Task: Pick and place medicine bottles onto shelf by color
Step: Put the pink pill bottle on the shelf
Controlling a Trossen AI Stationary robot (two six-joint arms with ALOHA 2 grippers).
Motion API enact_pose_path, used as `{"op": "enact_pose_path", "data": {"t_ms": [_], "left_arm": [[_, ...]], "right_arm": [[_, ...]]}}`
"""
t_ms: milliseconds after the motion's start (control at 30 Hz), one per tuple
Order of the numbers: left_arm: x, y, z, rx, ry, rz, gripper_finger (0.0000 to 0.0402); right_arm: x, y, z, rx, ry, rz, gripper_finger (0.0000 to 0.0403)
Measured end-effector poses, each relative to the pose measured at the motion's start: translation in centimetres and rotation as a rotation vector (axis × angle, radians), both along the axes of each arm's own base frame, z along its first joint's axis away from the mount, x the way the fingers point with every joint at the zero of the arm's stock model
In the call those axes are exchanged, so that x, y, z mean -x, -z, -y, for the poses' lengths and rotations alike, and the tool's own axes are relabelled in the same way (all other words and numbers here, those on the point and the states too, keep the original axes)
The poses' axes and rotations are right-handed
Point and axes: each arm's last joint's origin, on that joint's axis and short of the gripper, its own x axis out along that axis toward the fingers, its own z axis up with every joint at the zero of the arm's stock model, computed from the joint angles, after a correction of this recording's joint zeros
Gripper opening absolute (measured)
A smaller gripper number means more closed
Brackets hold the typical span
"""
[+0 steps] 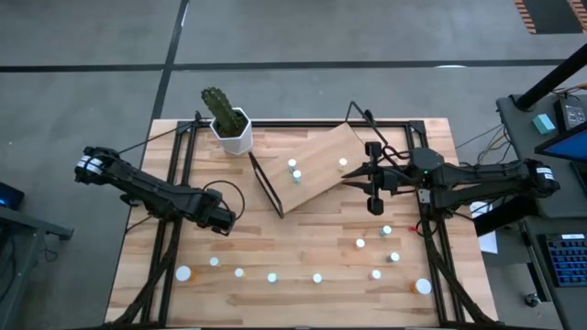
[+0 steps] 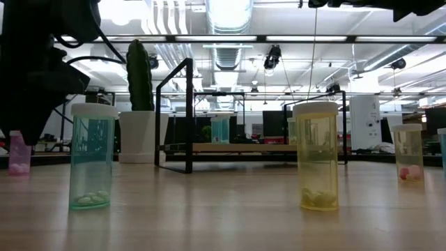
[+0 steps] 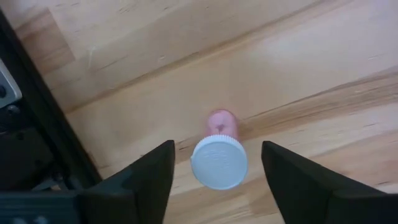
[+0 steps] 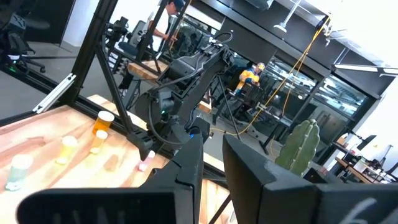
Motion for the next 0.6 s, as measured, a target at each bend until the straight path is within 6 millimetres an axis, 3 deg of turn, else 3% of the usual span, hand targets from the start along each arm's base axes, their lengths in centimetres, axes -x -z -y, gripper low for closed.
{"op": "enact_pose_path", "data": {"t_ms": [333,467,600], "left_arm": [[0.0,-0.1,0.0,0.0,-0.001,0.001,0.0102],[-0.4,-0.7,0.2,0.02,-0.001,0.019,0.0093],[-1.5,-2.7,0.7,0.101,0.002,0.076,0.0107]], "right_arm": [[0.0,0.0,0.0,0.0,0.0,-0.001,0.0054],[0.0,0.0,0.0,0.0,0.0,-0.002,0.0054],[0.0,0.0,0.0,0.005,0.001,-0.002,0.0054]]}}
